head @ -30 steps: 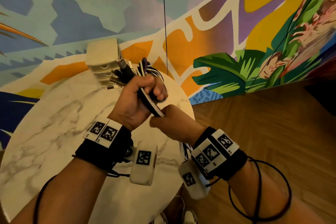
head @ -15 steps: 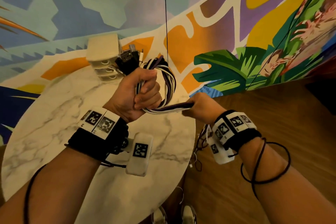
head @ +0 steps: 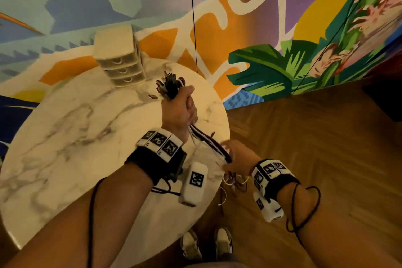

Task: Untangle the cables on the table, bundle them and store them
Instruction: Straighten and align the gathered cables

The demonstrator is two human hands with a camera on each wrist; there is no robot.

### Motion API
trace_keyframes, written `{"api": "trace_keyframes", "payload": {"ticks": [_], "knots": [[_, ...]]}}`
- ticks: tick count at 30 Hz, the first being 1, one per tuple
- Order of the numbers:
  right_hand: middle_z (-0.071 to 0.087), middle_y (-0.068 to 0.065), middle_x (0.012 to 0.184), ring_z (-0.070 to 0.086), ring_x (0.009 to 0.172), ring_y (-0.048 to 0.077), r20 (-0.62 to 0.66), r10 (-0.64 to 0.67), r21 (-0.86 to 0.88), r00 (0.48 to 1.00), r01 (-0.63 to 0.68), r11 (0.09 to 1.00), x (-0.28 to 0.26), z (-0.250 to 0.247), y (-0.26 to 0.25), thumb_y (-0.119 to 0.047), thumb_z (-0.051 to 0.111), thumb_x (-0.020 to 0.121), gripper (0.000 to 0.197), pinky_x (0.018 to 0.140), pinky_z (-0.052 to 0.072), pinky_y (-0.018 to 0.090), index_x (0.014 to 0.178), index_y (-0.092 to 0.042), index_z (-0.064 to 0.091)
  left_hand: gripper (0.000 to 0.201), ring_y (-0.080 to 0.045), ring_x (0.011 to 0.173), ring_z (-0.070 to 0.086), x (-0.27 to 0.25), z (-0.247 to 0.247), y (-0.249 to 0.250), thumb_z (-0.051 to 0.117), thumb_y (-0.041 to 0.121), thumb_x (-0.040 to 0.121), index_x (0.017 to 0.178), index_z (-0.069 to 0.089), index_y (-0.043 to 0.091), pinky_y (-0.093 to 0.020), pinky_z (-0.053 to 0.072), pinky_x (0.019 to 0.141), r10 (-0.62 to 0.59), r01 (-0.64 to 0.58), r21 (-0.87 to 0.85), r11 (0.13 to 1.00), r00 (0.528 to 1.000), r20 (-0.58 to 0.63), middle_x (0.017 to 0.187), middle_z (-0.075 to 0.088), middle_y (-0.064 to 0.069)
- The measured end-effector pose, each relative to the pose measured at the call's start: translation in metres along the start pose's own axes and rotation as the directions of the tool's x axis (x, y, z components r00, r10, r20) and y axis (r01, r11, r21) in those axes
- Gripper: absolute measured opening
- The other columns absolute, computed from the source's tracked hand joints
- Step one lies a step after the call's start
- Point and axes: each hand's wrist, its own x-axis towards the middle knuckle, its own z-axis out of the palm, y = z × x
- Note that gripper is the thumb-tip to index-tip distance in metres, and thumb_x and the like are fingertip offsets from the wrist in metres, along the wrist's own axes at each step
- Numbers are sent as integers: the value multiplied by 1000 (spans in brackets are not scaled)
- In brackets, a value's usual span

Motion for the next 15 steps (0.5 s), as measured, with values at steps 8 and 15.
{"api": "trace_keyframes", "payload": {"ticks": [8,15], "knots": [[43,20,135,39,125,21,-515,13,567,857,329,755,-9,24,-91,-62,48,78,85,103,31,29,137,-2,34,38,-15,27,22,4,39,-8,59,19,85,56,35,14,-18,20,40,-18,-43,-184,982,947,-320,34,29,3],[60,1,77,51,66,14,-479,7,523,878,279,805,-5,5,-96,-12,55,92,7,63,32,28,96,-13,49,40,-16,31,21,16,24,17,57,23,85,52,34,17,-20,21,41,-11,-74,-237,969,940,-341,38,26,3]]}}
